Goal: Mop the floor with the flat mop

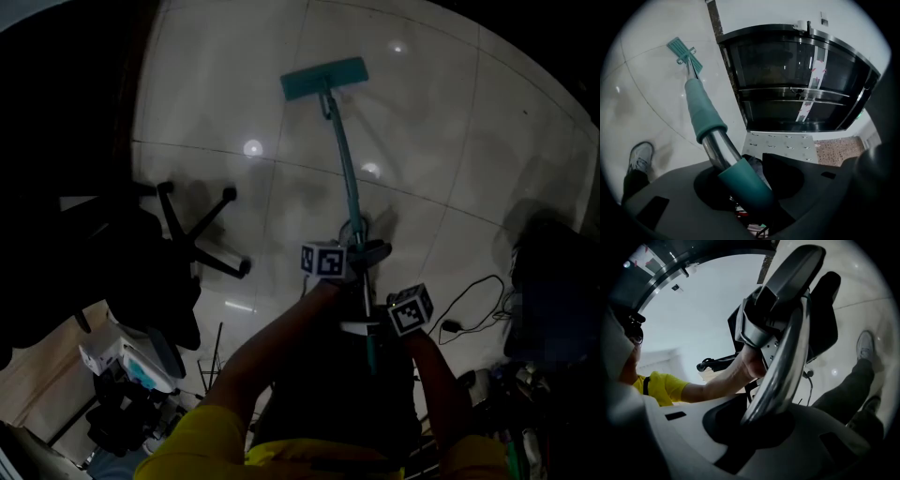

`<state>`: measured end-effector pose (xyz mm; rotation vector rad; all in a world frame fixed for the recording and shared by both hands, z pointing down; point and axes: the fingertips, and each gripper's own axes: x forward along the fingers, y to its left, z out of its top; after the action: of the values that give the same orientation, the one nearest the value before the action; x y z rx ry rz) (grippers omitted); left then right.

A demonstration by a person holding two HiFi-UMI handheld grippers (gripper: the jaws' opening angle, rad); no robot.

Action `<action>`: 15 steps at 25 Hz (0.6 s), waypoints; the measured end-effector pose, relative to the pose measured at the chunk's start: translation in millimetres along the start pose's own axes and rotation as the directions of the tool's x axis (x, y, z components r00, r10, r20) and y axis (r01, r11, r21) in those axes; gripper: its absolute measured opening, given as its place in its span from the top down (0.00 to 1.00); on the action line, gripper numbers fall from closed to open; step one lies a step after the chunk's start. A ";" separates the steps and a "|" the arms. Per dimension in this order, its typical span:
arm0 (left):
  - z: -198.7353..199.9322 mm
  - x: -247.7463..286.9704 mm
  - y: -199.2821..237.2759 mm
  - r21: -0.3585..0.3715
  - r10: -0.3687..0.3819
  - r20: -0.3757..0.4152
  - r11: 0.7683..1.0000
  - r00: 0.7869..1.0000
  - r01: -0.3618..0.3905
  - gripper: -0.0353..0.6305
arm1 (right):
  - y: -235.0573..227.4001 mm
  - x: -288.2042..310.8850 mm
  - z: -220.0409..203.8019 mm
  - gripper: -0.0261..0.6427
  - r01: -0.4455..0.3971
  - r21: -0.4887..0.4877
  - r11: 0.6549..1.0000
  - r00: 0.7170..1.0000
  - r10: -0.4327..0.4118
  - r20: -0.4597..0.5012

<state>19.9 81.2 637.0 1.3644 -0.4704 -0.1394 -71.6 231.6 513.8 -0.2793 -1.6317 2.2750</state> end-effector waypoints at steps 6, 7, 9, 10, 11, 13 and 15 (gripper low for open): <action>-66.4 -8.2 -22.8 -0.055 -0.014 0.027 0.998 1.000 0.015 0.67 | 14.8 -8.2 -61.5 0.88 0.024 0.015 1.000 0.999 -0.024 0.025; -72.1 -8.4 -23.4 -0.059 -0.011 0.023 0.998 1.000 0.013 0.67 | 16.9 -7.2 -66.2 0.89 0.012 0.016 1.000 1.000 -0.012 0.026; -81.1 -9.3 -21.5 -0.061 -0.002 0.007 0.998 1.000 0.002 0.67 | 17.4 -4.4 -73.0 0.89 0.004 0.020 1.000 1.000 -0.005 0.024; -83.9 -9.9 -20.1 -0.061 0.003 -0.001 0.998 1.000 -0.003 0.67 | 16.3 -3.3 -74.7 0.89 0.006 0.022 1.000 1.000 -0.007 0.026; -85.7 -10.4 -19.0 -0.060 0.006 -0.008 0.998 1.000 -0.006 0.67 | 15.1 -2.4 -75.5 0.89 0.008 0.023 1.000 0.999 -0.009 0.031; -88.3 -11.7 -17.2 -0.058 0.012 -0.024 0.998 1.000 -0.014 0.67 | 13.1 0.1 -75.8 0.89 0.011 0.025 1.000 0.999 -0.012 0.044; -90.7 -13.9 -15.7 -0.056 0.018 -0.036 0.998 0.999 -0.020 0.67 | 12.5 3.8 -76.7 0.89 0.011 0.027 1.000 0.999 -0.012 0.051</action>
<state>46.6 165.1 606.9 1.3050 -0.4468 -0.1123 -50.7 296.9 477.1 -0.2065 -1.6215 2.3119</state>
